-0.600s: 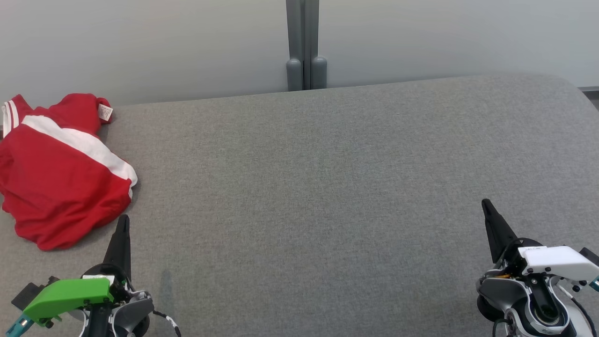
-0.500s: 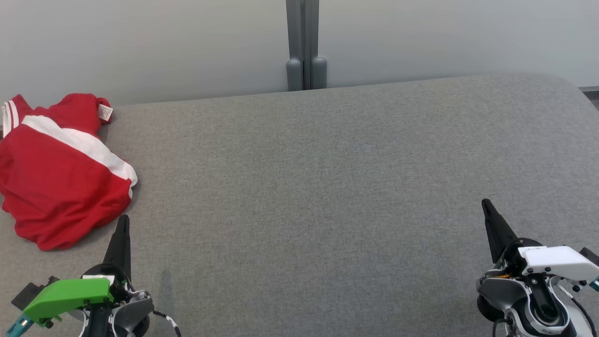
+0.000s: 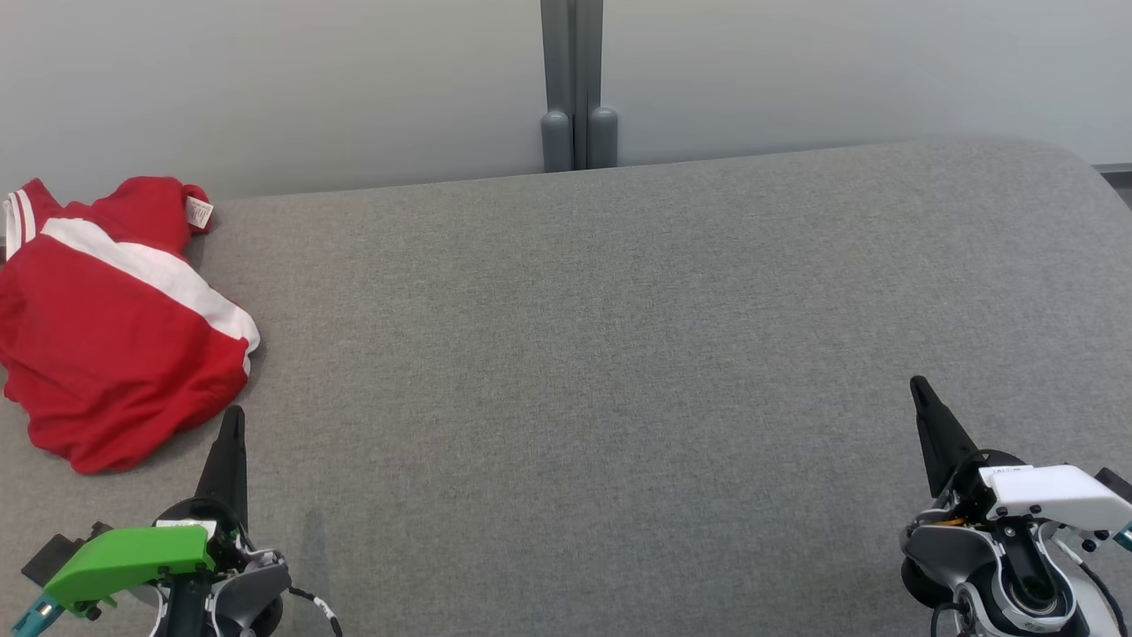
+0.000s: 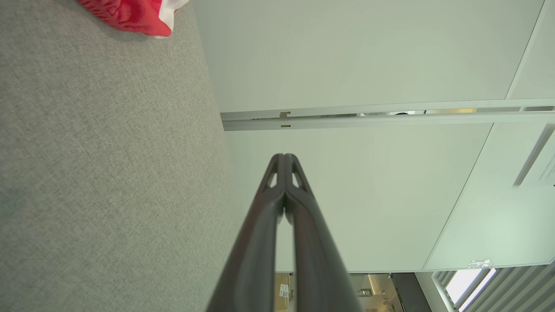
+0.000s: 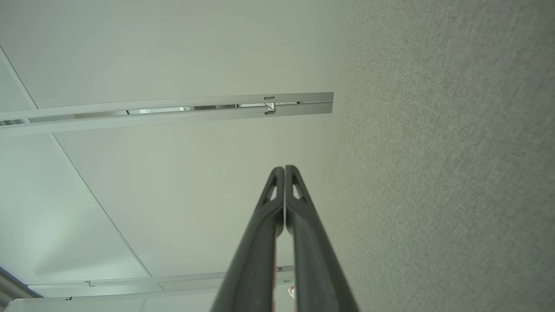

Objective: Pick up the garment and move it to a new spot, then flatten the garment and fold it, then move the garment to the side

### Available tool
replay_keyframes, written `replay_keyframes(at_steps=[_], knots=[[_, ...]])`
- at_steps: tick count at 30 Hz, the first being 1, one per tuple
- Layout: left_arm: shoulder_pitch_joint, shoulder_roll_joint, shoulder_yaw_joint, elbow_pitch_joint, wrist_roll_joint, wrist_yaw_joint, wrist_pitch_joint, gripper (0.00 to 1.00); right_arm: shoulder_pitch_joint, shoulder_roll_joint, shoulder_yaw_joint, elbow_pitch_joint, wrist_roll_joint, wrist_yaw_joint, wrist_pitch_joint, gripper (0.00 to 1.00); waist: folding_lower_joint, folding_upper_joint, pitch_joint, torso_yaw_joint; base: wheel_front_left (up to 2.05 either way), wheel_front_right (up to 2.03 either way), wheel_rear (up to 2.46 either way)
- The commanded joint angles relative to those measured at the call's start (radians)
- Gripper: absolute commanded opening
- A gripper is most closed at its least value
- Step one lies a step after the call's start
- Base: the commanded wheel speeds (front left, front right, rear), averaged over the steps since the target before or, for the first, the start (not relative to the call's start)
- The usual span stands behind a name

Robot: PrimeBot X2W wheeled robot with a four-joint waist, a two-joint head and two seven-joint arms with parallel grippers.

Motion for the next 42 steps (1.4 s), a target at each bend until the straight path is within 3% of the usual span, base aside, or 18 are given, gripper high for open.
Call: replay_keyframes(at_steps=[1,42], knots=[[-0.012,0.002,0.001,-0.001,-0.002,-0.003,0.002,0.0,-0.007,-0.001,0.001,0.001,-0.004,0.0,0.001,0.0,0.0,0.0,0.0,0.0,0.0,0.0,0.0],[-0.012,0.002,0.001,-0.001,-0.002,-0.003,0.002,0.0,-0.007,-0.001,0.001,0.001,-0.004,0.0,0.001,0.0,0.0,0.0,0.0,0.0,0.0,0.0,0.0]])
